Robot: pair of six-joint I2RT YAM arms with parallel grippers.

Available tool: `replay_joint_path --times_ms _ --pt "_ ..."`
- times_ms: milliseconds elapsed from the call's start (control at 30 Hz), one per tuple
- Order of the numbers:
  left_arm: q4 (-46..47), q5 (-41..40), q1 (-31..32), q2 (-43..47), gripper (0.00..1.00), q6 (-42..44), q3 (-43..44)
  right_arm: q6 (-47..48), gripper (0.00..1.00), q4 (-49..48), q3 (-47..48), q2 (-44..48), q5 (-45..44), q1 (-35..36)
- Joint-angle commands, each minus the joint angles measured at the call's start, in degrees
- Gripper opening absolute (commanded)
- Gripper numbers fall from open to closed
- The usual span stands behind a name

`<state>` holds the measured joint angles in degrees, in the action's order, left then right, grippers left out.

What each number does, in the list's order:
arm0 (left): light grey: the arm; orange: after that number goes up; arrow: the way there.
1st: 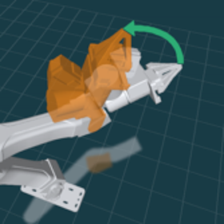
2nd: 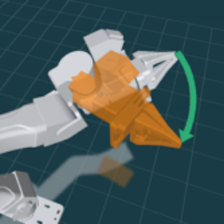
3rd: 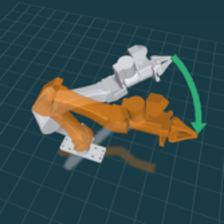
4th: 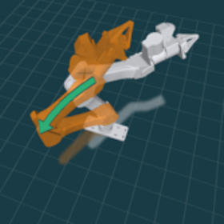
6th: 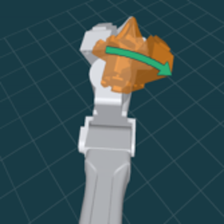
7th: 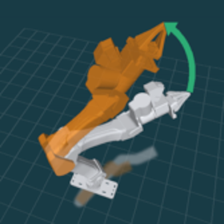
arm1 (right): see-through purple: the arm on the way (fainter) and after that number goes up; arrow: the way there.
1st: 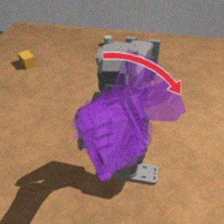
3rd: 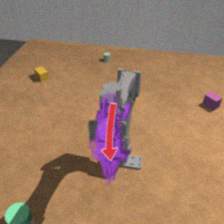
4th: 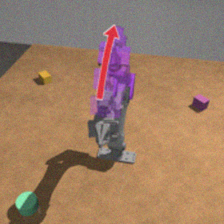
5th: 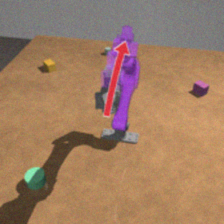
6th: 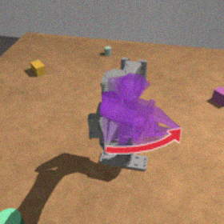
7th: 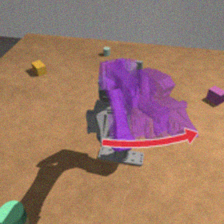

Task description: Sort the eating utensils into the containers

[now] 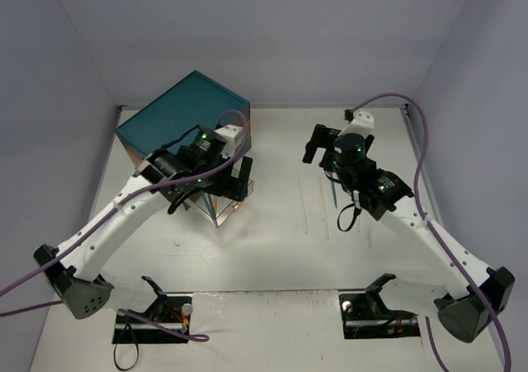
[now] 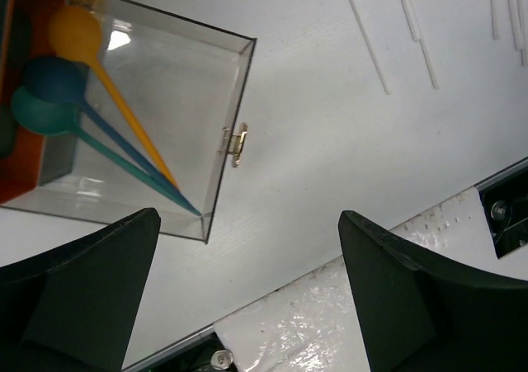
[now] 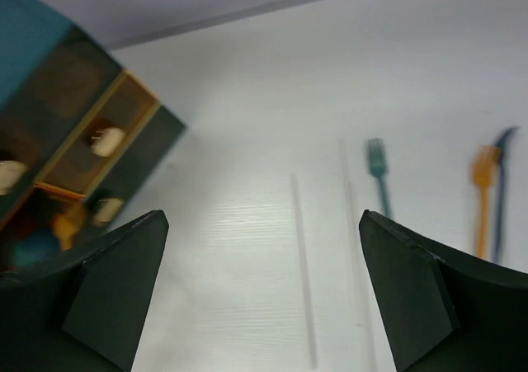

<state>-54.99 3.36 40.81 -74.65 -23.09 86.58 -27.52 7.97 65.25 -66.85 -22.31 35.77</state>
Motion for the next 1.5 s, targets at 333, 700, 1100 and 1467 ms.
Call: replay_joint_path --times_ms 333,700,1100,1467 --pt "10.1 -7.8 10.9 -14.8 0.88 -6.0 -1.8 5.6 1.00 9.6 -10.9 15.0 2.4 -15.1" --pt "9.7 -19.9 6.0 -16.2 0.88 -3.0 -4.6 8.0 1.00 11.0 -10.4 15.6 3.7 -16.3" --pt "10.4 -24.2 -7.6 -13.5 0.88 4.7 -7.7 8.4 1.00 11.3 -11.2 14.9 5.6 -16.4" --pt "11.4 -26.3 -10.8 -14.1 0.88 10.8 -3.9 8.6 1.00 11.6 -12.0 15.5 6.7 -16.4"
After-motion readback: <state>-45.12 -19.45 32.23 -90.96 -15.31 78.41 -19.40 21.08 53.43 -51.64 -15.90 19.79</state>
